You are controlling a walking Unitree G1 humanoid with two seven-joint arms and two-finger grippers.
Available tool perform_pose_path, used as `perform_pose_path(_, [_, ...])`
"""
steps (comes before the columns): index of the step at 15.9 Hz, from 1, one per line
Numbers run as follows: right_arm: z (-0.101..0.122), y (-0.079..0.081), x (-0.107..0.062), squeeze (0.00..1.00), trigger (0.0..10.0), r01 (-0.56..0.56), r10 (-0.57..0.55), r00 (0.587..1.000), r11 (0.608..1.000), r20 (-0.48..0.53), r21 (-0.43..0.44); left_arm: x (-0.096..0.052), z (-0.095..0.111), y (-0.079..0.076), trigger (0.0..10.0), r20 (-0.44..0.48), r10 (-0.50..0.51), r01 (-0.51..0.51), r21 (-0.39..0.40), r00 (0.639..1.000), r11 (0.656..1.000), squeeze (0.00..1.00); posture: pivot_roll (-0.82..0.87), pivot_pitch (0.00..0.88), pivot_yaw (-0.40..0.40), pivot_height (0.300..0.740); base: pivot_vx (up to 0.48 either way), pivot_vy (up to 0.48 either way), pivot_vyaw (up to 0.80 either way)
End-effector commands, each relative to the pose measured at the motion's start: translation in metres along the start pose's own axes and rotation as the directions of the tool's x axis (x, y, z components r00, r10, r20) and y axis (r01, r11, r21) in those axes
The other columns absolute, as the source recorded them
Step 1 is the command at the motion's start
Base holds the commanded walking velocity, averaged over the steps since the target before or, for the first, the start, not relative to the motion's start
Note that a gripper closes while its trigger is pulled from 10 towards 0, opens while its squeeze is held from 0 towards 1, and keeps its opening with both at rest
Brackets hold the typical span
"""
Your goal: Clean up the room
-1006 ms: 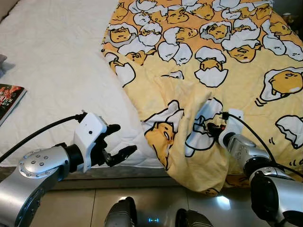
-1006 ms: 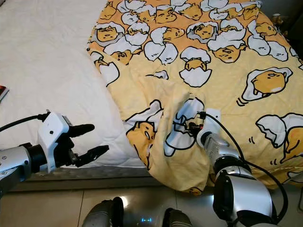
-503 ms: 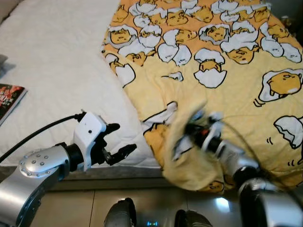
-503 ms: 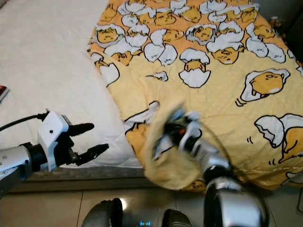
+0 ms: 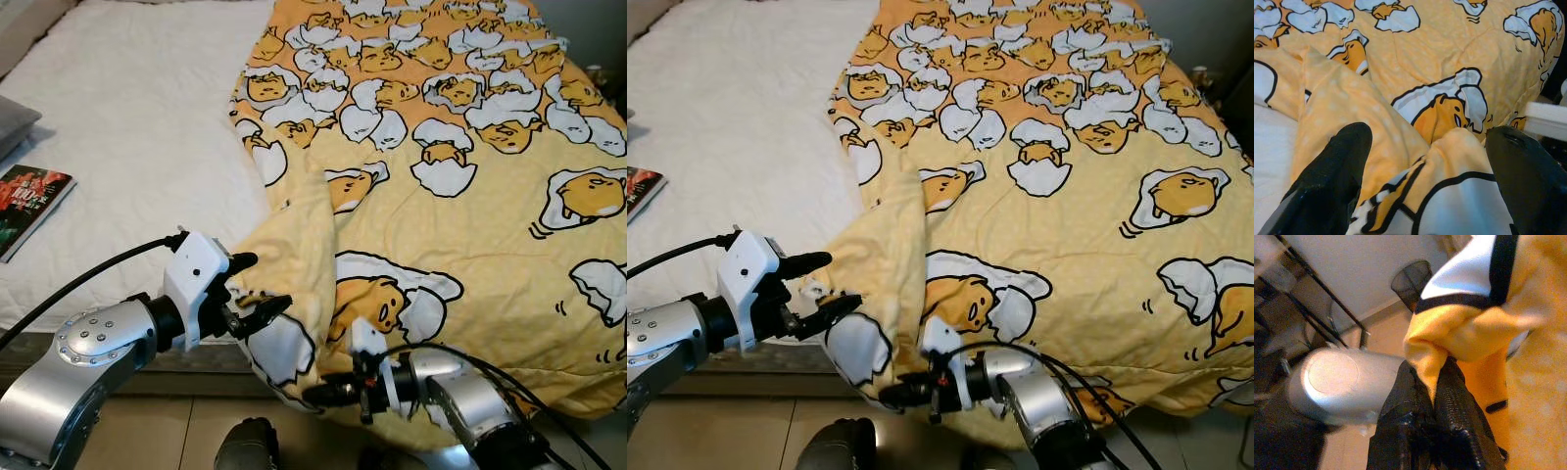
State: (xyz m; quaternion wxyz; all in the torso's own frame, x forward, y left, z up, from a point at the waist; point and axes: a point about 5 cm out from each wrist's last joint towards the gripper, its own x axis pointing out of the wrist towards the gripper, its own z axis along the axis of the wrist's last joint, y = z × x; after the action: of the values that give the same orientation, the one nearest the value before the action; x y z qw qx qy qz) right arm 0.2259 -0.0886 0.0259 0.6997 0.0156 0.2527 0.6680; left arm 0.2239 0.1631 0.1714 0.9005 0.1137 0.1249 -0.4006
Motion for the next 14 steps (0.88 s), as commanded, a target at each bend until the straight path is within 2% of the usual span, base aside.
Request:
perform_pose_path(1, [0.003, -0.001, -0.001, 0.0, 10.0, 0.037, -0.038, 0.999, 0.998, -0.008, -0.041, 0.001, -0.001, -0.001, 10.0, -0.005, -0.004, 0.004, 0.004, 1.0, 1.0, 0.0, 0.2, 0.092, -0.005, 0.74, 0.0, 0.0, 0.0])
perform_pose_path(2, [0.004, -0.001, -0.002, 0.0, 10.0, 0.058, -0.058, 0.998, 0.997, -0.013, -0.043, 0.001, -0.001, -0.001, 10.0, -0.004, -0.003, 0.003, 0.005, 1.0, 1.0, 0.0, 0.2, 0.091, -0.006, 0.74, 0.0, 0.0, 0.0])
perform_pose_path(3, [0.007, -0.003, -0.003, 1.0, 10.0, 0.082, -0.082, 0.997, 0.997, 0.005, -0.005, 0.001, -0.002, -0.001, 10.0, -0.005, 0.0, 0.0, 0.009, 1.0, 1.0, 0.0, 0.2, 0.09, -0.006, 0.74, 0.0, 0.0, 0.0])
perform_pose_path(6, [0.013, -0.003, -0.004, 1.0, 10.0, 0.06, -0.062, 0.997, 0.998, 0.044, 0.034, 0.002, -0.002, 0.001, 10.0, -0.005, 0.004, -0.004, 0.016, 1.0, 1.0, 0.0, 0.2, 0.087, -0.004, 0.74, 0.0, 0.0, 0.0])
perform_pose_path(9, [0.009, 0.009, -0.005, 1.0, 10.0, -0.028, 0.027, 1.0, 0.999, 0.016, 0.043, 0.003, -0.001, 0.002, 10.0, -0.005, 0.002, -0.002, 0.018, 1.0, 1.0, 0.0, 0.2, 0.086, 0.001, 0.74, 0.0, 0.0, 0.0])
perform_pose_path(11, [0.009, 0.009, -0.006, 1.0, 10.0, -0.005, 0.005, 1.0, 0.999, 0.004, 0.038, 0.004, -0.001, 0.002, 10.0, -0.006, -0.001, 0.001, 0.02, 1.0, 1.0, 0.0, 0.2, 0.083, 0.005, 0.74, 0.0, 0.0, 0.0])
perform_pose_path(12, [0.01, 0.006, -0.009, 1.0, 10.0, 0.05, -0.05, 0.999, 0.999, -0.006, 0.015, 0.004, -0.002, 0.002, 10.0, -0.006, -0.002, 0.002, 0.019, 1.0, 1.0, 0.0, 0.19, 0.074, 0.004, 0.74, 0.0, 0.0, 0.0])
perform_pose_path(13, [0.012, 0.002, -0.017, 0.0, 10.0, 0.108, -0.108, 0.994, 0.994, 0.001, 0.022, 0.005, -0.004, 0.002, 10.0, -0.007, 0.004, -0.004, 0.017, 1.0, 1.0, 0.0, 0.19, 0.058, 0.002, 0.74, 0.0, 0.0, 0.0])
perform_pose_path(14, [0.012, 0.001, -0.02, 0.0, 10.0, 0.12, -0.12, 0.993, 0.992, 0.007, 0.029, 0.006, -0.005, 0.002, 10.0, -0.007, 0.007, -0.007, 0.016, 1.0, 1.0, 0.0, 0.18, 0.045, -0.001, 0.74, 0.0, 0.0, 0.0])
